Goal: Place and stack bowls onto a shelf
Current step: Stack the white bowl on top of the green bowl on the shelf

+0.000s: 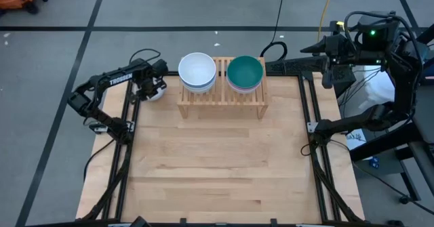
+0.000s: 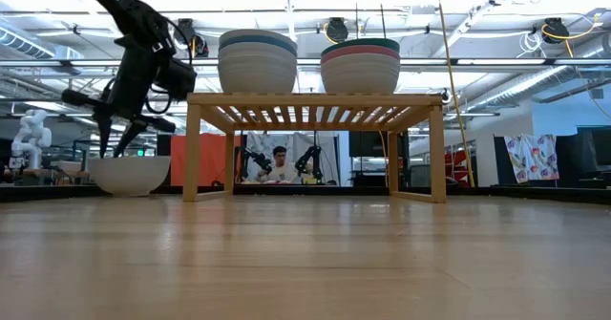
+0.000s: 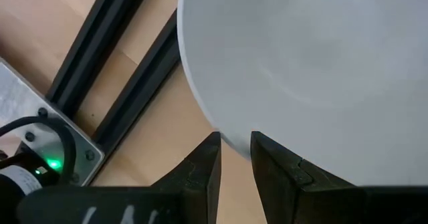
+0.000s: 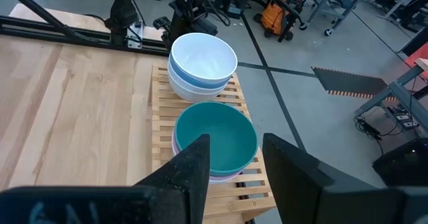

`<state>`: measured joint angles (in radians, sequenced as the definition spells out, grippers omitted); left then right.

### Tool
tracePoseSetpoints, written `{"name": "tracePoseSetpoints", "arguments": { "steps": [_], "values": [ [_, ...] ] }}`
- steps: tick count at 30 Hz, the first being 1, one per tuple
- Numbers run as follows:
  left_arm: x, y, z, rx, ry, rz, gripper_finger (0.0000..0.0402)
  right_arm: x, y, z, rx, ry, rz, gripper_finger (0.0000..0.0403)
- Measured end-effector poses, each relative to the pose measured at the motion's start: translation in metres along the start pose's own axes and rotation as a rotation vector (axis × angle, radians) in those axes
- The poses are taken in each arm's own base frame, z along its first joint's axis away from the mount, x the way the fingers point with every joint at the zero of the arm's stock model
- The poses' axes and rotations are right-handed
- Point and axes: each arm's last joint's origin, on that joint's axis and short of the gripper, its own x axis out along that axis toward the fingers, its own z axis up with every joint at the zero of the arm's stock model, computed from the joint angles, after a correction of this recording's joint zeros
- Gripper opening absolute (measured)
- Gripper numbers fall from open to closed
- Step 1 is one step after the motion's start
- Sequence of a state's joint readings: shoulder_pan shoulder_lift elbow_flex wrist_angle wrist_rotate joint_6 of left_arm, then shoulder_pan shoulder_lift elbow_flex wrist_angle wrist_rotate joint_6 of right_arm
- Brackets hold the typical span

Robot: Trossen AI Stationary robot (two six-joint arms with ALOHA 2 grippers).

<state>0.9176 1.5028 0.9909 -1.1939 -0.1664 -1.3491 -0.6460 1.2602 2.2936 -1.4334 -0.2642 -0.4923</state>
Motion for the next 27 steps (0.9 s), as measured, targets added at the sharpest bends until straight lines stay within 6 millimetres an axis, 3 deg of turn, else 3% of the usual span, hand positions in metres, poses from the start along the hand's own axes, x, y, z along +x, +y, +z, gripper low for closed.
{"name": "tracePoseSetpoints", "arguments": {
  "steps": [17, 27],
  "values": [
    [0.006, 0.004, -0.006, -0.021, 0.097, 0.02, 0.0088, 0.0, 0.0, 0.001, -0.005, -0.007, -0.004, 0.0134],
    [0.002, 0.0, -0.015, -0.182, 0.126, 0.008, 0.0088, 0.0, 0.0, 0.001, -0.038, -0.006, -0.004, 0.0134]
  ]
}}
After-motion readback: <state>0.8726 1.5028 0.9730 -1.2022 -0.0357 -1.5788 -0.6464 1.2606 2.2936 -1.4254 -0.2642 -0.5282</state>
